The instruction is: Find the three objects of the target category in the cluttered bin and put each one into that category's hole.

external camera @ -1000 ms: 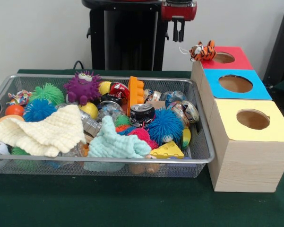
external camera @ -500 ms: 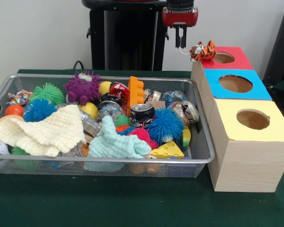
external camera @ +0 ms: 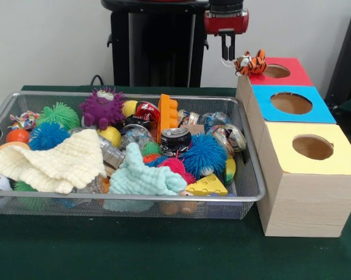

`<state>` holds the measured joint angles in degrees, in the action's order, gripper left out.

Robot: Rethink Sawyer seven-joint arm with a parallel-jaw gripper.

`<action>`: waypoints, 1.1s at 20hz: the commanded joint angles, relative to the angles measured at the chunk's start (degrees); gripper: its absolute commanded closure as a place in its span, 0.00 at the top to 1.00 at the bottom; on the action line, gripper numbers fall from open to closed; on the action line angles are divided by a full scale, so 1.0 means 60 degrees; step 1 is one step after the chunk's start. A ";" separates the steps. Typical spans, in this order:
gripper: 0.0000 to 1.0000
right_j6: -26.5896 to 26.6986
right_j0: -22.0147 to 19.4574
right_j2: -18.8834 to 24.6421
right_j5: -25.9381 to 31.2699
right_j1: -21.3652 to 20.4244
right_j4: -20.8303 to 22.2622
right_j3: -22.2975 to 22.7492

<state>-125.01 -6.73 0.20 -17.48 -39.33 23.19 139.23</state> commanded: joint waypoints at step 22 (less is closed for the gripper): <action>0.00 -0.1064 0.0228 0.0369 -0.0213 0.0139 -0.0556 -0.1574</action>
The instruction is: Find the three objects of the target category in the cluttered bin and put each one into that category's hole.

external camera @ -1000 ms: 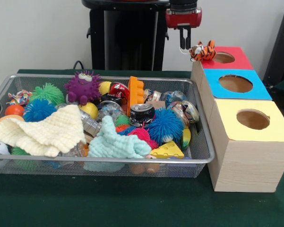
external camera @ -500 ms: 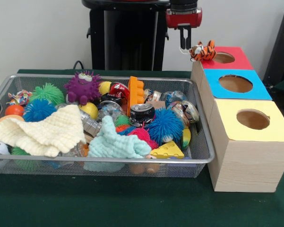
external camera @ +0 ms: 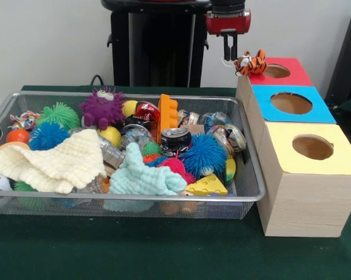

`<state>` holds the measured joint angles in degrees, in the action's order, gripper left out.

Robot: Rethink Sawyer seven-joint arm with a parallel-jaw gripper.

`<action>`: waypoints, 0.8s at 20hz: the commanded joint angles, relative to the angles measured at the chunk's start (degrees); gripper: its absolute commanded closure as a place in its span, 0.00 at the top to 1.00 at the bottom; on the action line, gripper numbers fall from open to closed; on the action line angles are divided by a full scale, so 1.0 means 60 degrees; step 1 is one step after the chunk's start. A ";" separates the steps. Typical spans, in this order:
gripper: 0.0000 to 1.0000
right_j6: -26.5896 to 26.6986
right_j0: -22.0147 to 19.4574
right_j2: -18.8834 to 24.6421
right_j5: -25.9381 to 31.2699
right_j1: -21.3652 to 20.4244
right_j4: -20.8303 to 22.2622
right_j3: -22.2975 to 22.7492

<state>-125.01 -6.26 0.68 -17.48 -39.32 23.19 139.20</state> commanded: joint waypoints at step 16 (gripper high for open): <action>0.00 -0.0404 -0.0894 0.1124 0.0258 0.0667 0.0569 -0.2456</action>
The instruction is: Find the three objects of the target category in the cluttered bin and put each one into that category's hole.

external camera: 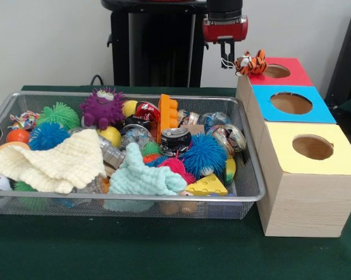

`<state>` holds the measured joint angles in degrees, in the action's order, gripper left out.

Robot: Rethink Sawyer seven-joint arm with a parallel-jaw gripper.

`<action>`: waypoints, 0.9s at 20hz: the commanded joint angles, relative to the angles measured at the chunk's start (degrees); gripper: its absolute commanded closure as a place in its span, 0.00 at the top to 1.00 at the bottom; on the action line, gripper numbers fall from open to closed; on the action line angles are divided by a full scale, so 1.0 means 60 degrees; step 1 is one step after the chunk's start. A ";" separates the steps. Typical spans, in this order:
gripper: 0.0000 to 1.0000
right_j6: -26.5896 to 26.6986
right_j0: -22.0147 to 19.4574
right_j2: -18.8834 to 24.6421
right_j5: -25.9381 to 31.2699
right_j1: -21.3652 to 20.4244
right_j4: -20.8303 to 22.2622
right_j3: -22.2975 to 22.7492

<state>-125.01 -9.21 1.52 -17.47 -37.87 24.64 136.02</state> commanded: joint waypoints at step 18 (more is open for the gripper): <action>0.00 -0.0942 0.0072 0.0877 0.0527 -0.0187 -0.0150 -0.1253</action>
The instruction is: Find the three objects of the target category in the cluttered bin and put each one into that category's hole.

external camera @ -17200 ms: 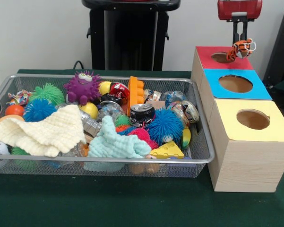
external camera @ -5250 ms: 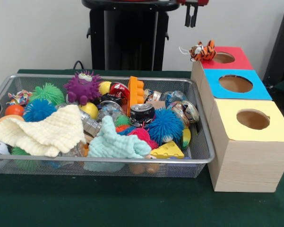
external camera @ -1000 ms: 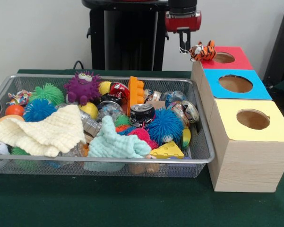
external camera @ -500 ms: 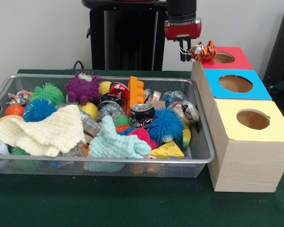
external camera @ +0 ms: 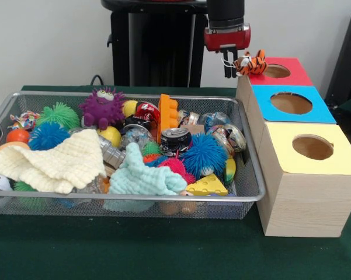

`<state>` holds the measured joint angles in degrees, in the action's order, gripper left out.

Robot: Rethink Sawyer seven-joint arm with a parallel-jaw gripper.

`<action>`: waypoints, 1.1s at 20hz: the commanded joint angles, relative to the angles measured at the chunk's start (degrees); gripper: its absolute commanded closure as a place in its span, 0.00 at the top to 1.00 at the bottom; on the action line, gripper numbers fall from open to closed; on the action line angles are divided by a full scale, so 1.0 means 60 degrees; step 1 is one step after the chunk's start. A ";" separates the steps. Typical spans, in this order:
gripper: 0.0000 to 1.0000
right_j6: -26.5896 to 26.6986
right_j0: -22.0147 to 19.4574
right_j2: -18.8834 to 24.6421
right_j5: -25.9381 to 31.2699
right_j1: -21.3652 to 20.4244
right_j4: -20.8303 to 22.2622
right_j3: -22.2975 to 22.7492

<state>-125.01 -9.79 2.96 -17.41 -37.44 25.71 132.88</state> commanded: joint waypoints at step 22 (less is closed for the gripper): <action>0.00 -0.1279 0.0318 0.0859 0.1240 -0.1381 -0.0626 -0.0159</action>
<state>-125.01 -7.66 2.97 -11.36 -45.92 25.02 135.21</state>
